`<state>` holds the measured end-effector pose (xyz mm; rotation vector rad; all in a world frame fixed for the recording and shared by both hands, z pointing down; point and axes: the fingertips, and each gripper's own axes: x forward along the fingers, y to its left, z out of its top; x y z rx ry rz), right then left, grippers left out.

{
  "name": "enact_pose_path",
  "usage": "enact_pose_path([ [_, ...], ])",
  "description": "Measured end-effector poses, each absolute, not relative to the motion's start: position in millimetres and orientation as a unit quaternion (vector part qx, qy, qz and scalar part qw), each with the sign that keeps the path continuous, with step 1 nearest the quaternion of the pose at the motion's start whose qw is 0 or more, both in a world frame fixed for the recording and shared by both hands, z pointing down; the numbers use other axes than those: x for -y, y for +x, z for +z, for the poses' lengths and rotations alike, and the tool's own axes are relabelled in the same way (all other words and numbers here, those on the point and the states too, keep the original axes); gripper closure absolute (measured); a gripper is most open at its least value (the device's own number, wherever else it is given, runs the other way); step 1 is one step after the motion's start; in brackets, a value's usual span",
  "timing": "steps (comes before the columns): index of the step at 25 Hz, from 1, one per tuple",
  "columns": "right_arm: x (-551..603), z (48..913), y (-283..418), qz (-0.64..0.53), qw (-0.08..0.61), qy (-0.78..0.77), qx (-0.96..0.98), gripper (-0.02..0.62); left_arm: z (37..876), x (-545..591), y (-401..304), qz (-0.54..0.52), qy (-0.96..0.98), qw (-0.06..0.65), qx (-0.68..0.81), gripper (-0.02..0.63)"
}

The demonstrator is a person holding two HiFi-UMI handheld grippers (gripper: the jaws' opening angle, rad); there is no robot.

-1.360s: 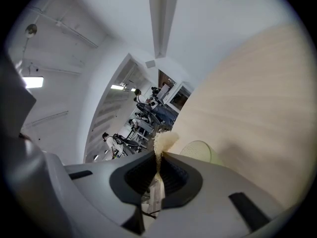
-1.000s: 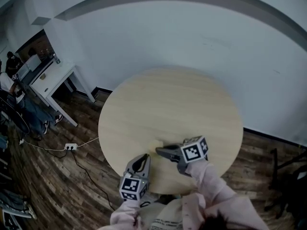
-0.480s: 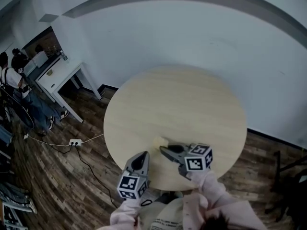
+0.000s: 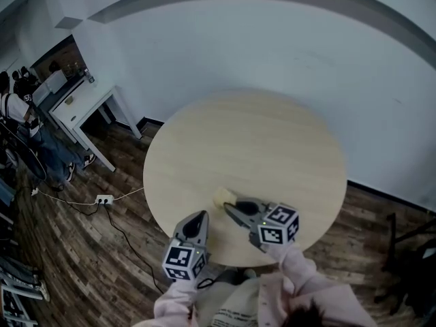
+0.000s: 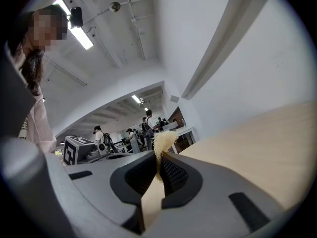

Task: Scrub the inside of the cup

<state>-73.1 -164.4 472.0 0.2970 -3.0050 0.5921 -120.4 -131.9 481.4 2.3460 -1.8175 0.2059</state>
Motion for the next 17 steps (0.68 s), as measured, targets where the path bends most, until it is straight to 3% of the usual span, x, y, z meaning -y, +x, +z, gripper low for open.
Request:
enact_pose_path([
  [17, 164.6, 478.5, -64.0, 0.192, 0.029, 0.097, 0.976, 0.577, 483.8, 132.1, -109.2, 0.078, 0.790, 0.078, 0.603, 0.615],
])
